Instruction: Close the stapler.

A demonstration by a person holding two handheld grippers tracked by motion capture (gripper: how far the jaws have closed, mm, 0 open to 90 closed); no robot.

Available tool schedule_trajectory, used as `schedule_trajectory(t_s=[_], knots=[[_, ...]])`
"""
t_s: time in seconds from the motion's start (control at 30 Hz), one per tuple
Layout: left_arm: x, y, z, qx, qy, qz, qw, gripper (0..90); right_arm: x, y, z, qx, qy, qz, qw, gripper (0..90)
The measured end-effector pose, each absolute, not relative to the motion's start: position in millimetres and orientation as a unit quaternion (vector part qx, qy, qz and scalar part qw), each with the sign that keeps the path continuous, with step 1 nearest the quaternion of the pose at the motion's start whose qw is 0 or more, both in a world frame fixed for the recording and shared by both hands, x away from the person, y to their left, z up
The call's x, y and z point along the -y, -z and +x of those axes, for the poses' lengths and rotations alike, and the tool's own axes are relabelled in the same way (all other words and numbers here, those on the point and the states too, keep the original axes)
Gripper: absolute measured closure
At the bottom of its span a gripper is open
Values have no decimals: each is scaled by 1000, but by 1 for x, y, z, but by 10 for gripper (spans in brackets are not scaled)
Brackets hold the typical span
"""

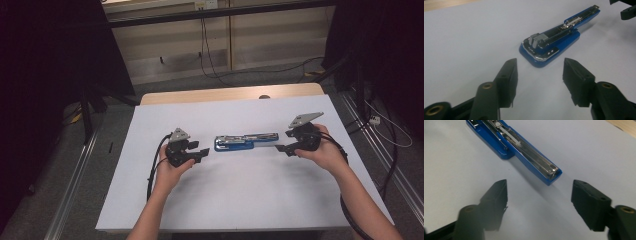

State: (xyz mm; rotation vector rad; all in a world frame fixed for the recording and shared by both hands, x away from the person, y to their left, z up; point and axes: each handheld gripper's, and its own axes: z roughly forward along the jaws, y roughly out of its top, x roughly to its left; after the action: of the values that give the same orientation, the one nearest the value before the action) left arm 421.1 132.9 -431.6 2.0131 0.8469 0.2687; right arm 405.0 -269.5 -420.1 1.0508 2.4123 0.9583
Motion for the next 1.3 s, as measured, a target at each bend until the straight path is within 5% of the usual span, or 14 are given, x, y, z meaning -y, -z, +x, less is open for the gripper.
schedule_trajectory(t_s=[0.4,0.77,1.3], knots=[[-122,440,429,-336,-109,825,440,789,271,436,399,-844,-324,387,182,707],[-113,447,437,-344,-115,821,441,899,270,442,405,-839,-326,399,174,900],[-102,453,443,-339,-108,826,436,900,265,448,417,-837,-318,409,175,900]])
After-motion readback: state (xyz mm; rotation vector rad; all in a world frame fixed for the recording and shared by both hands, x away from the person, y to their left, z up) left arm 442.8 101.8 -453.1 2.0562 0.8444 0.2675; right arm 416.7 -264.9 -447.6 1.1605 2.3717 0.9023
